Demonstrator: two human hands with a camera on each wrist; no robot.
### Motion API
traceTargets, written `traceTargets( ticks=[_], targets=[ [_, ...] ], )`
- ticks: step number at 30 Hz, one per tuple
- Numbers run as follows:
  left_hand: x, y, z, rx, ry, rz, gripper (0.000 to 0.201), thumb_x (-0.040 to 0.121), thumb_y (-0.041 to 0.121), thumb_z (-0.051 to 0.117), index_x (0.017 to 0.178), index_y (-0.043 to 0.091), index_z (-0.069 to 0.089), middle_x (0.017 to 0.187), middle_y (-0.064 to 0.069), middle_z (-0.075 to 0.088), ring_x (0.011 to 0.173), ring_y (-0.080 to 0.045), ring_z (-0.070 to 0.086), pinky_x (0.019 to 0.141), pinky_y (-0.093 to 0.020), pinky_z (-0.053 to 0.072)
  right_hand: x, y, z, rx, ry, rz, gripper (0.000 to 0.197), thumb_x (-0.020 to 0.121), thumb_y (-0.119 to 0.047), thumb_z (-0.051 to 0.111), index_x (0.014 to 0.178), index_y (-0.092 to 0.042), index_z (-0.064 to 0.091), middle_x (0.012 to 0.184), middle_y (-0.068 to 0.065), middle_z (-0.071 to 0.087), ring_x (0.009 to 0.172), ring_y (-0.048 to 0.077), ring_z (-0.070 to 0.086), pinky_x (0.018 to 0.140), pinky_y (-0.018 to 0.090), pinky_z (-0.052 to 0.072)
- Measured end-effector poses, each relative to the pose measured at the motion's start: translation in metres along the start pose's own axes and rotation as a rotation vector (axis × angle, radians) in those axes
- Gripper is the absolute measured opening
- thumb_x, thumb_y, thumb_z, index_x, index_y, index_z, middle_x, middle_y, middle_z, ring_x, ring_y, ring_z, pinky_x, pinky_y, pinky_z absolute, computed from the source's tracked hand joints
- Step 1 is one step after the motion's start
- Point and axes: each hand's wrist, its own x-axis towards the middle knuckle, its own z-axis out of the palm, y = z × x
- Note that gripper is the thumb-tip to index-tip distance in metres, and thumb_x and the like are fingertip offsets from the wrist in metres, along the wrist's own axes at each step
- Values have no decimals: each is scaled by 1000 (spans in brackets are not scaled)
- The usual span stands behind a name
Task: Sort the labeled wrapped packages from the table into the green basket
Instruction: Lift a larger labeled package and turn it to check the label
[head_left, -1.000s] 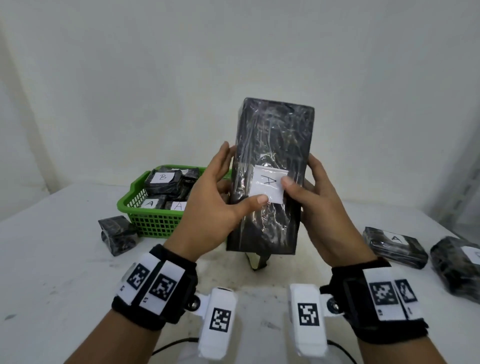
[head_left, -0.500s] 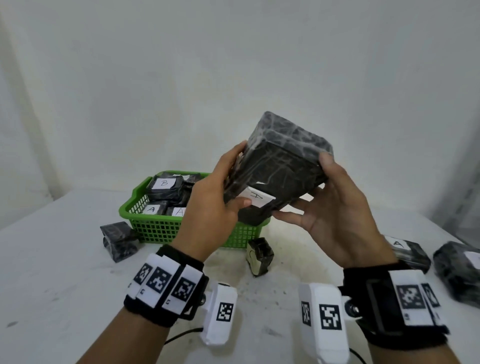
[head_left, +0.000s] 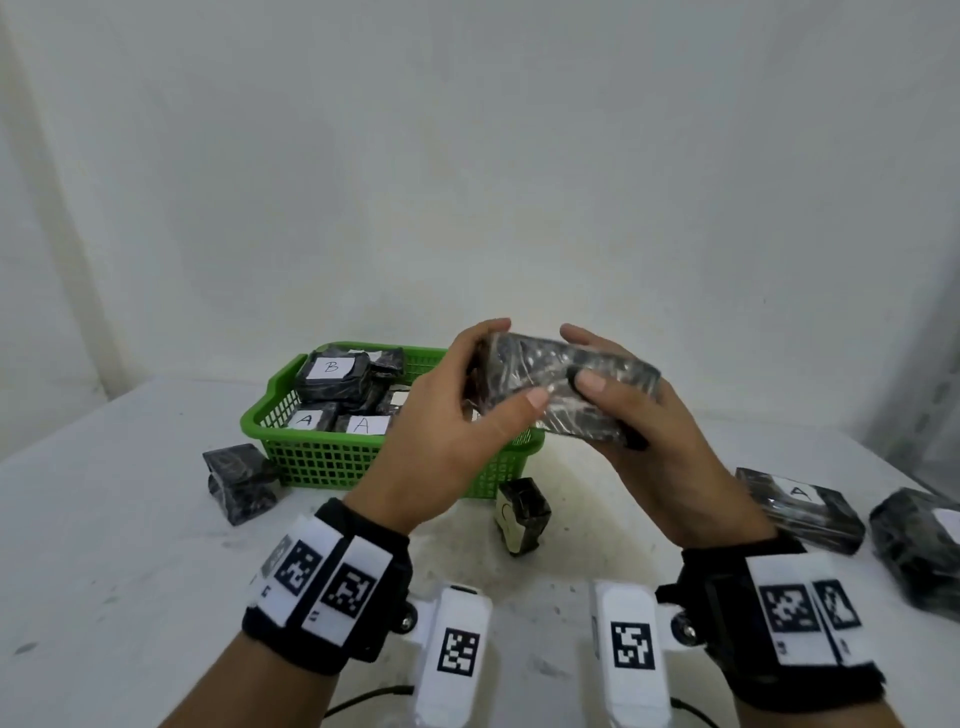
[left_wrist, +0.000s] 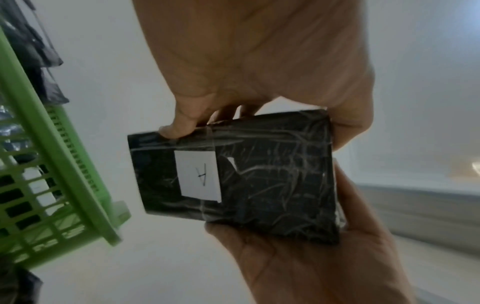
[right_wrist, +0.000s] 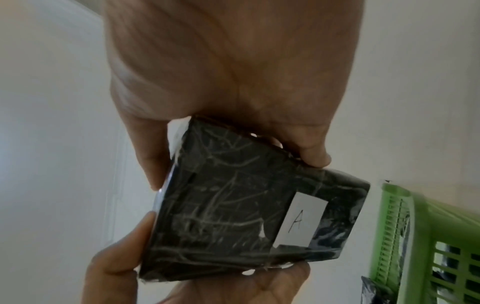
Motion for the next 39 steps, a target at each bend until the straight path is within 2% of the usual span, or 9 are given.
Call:
traceTargets(
  ticks=[4, 6, 8, 14, 21, 26, 32, 35, 39],
  targets=[
    [-1, -10, -2, -64, -46, -64, 102, 75, 55, 73, 161, 25, 28, 146, 6, 60, 130, -5, 60, 110, -34, 50, 1, 3, 1, -58, 42, 25, 100, 63, -51, 94, 150, -24, 51, 130, 3, 74, 122, 22, 70, 106, 38, 53],
    [0, -10, -3, -84, -89, -111, 116, 71, 61, 72, 164, 17, 18, 158, 13, 44, 129, 23, 45, 101, -6, 45, 0, 2, 2, -109, 43, 22, 88, 77, -37, 89, 153, -25, 47, 123, -13, 76, 118, 10, 71, 99, 29, 56],
    [3, -11, -2, -87, -114, -128, 116, 74, 63, 72, 161, 5, 24, 155, 11, 49, 124, 28, 44, 92, 3, 40, -3, 3, 3, -156, 52, 27, 86, 82, -27, 86, 157, -24, 42, 118, -25, 73, 110, -8, 69, 85, 13, 56],
    [-2, -12, 4, -109, 21, -57, 92, 81, 46, 72, 156, 4, 38, 126, 23, 70, 124, 1, 63, 99, -18, 51, 1, 14, -1, -86, 105, 72, 133, 47, -63, 98, 158, -23, 37, 135, -2, 71, 124, 13, 68, 104, 33, 50],
    [-5, -15, 7, -26, 24, -1, 93, 86, 48, 68, 161, 11, 28, 135, 1, 69, 126, -12, 65, 110, -41, 51, -1, 17, -5, -104, 42, 65, 129, 54, -69, 92, 160, -21, 36, 138, -4, 70, 131, 12, 64, 115, 40, 43],
    [-2, -11, 2, -101, 9, -41, 99, 83, 53, 68, 162, 12, 26, 136, 31, 61, 134, 0, 55, 116, -36, 45, -3, 16, -5, -120, 20, 53, 132, 53, -66, 94, 162, -29, 31, 145, -11, 64, 133, 10, 62, 110, 35, 46],
    [-5, -12, 3, -50, 20, -14, 93, 90, 47, 74, 162, 11, 27, 124, 38, 62, 126, 12, 56, 102, -11, 46, -4, 14, -8, -141, -9, 66, 120, 62, -49, 91, 162, -30, 30, 141, -11, 67, 131, 9, 64, 110, 34, 48],
    [-5, -15, 6, -31, -21, -15, 99, 85, 49, 70, 164, 15, 21, 140, 14, 64, 131, -4, 59, 112, -30, 47, -2, 13, -7, -123, 60, 68, 131, 51, -69, 93, 161, -30, 33, 140, -13, 68, 129, 7, 64, 112, 36, 44],
    [-5, -21, 8, -85, -20, -29, 98, 84, 47, 71, 163, 13, 23, 143, 1, 64, 131, -12, 61, 114, -41, 47, -2, 11, -6, -176, 82, 68, 115, 61, -59, 85, 161, -31, 35, 140, -19, 65, 126, 3, 65, 115, 37, 46]
  ],
)
